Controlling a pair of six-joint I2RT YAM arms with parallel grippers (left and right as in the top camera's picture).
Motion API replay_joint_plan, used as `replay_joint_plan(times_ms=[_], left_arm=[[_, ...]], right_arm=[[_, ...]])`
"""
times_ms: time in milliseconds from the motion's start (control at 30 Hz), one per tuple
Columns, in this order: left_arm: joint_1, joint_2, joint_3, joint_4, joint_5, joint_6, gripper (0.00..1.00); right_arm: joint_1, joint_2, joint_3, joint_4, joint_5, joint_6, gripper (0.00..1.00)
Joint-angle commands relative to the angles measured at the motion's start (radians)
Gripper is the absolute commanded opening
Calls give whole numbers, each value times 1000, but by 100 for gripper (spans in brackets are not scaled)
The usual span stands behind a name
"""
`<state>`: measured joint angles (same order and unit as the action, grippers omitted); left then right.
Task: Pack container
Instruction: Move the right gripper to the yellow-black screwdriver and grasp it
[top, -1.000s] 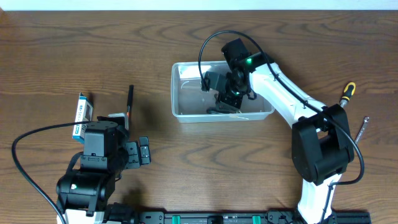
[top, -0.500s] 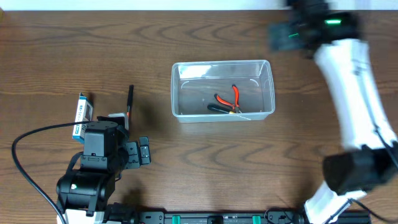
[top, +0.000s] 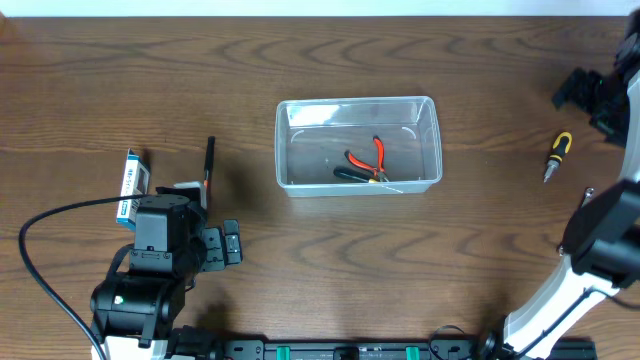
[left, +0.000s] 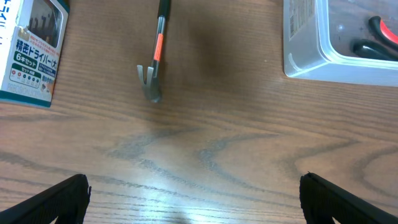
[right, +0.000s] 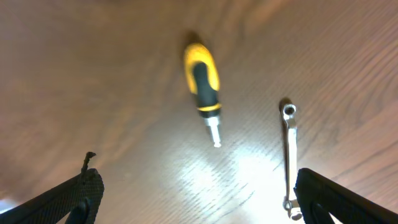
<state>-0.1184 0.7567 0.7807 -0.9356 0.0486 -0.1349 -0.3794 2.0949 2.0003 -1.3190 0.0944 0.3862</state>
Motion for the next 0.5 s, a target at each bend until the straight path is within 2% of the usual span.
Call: replay_joint_plan(times_ms=[0, 467], left_arm=[[5, 0, 13, -2, -9, -9, 98], [5, 0, 13, -2, -9, -9, 98]], right_arm=[[-19, 84, -8, -10, -27, -18, 99], [-21, 279, -9, 43, -73, -246, 99]])
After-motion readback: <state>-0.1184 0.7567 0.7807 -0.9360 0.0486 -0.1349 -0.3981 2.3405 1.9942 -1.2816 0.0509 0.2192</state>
